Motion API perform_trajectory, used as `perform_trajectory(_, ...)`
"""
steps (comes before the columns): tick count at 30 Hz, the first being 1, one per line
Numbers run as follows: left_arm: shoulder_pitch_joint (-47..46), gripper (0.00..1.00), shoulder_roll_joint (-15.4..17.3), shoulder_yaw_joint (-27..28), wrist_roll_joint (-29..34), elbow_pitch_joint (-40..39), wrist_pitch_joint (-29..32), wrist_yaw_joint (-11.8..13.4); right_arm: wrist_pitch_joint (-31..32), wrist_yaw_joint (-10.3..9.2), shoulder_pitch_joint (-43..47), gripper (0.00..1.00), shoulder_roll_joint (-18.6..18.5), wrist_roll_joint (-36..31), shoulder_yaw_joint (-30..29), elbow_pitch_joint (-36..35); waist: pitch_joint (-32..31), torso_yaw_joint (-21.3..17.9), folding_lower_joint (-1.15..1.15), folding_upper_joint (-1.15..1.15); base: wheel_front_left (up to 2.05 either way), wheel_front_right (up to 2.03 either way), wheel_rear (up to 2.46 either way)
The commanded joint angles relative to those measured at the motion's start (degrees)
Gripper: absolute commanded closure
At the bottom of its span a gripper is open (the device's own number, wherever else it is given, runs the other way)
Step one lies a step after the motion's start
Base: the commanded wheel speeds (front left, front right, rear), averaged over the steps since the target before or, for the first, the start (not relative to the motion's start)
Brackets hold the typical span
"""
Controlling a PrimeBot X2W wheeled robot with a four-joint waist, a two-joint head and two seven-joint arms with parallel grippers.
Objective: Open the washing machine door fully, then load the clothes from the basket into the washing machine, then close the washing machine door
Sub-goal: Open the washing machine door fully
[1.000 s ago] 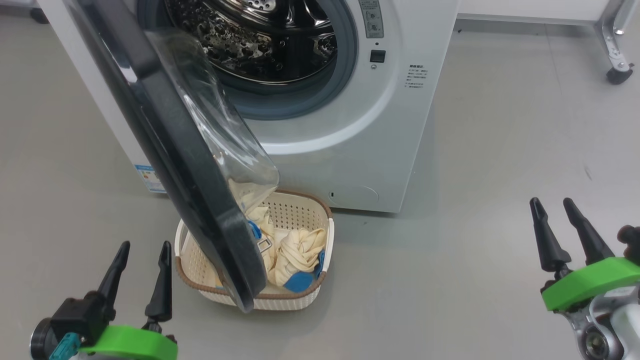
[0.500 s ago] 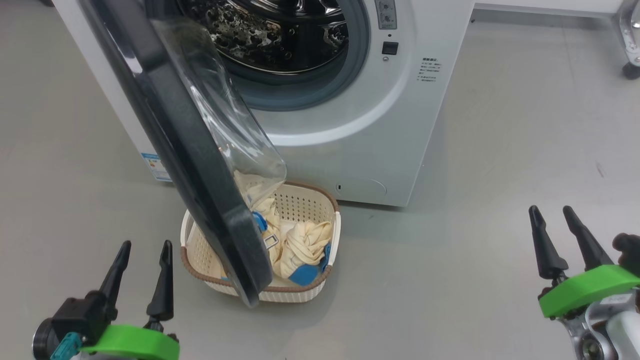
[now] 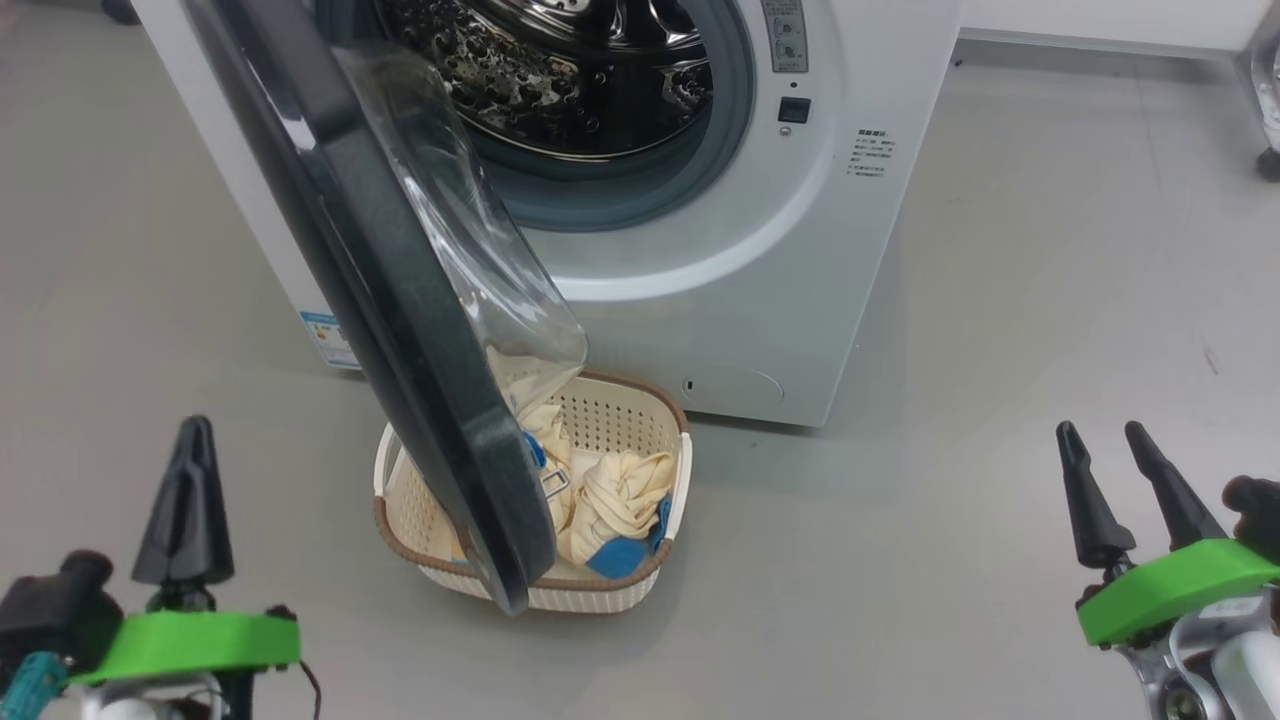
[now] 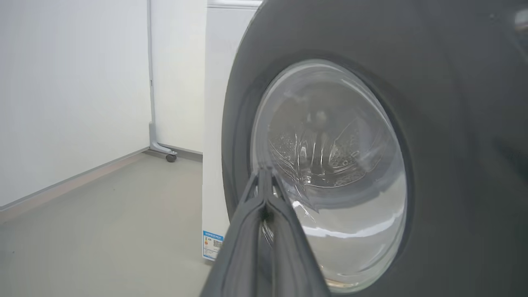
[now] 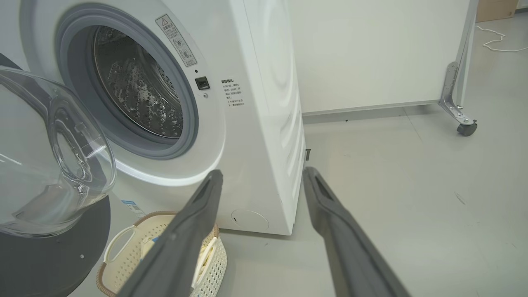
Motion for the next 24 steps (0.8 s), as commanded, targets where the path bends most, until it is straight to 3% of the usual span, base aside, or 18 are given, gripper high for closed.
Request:
perform_trajectory(1, -3.48, 1.00, 0.71, 3.53, -0.24, -4.52, -0.80, 0.81, -0.61, 0.09, -0.07, 0.00, -1.18, -0.79, 0.39, -1.98, 0.00, 0.22, 0.00, 0.00, 0.00, 0.00, 0.00)
perform_trajectory(5, -3.84, 1.00, 0.53, 4.87, -0.48, -11.54, -0.41, 2.15, -0.61, 0.09, 0.18, 0.00, -1.29, -1.36, 0.10, -2.24, 0.10, 0.58, 0.00, 0.00, 0.00, 0.00, 0.00)
perform_trajectory(10, -4.09, 1.00, -0.25, 2.43, -0.18, -22.41, 3.06, 2.88, -0.61, 0.09, 0.26, 0.00, -1.27, -3.23, -1.24, -2.54, 0.67, 0.98, 0.00, 0.00, 0.00, 0.00, 0.00)
perform_trajectory(17, -3.63, 1.00, -1.70, -5.64, 1.15, -34.15, 9.73, 3.16, -0.61, 0.09, 0.46, 0.00, -0.39, -6.74, -3.28, -3.21, 1.05, 0.97, 0.00, 0.00, 0.00, 0.00, 0.00)
perform_trajectory(24, -3.72, 1.00, -2.64, -16.07, 1.28, -37.16, 14.27, 2.28, -0.61, 0.09, 0.42, 0.00, -0.14, -8.11, -3.79, -3.31, 1.70, 1.01, 0.00, 0.00, 0.00, 0.00, 0.00)
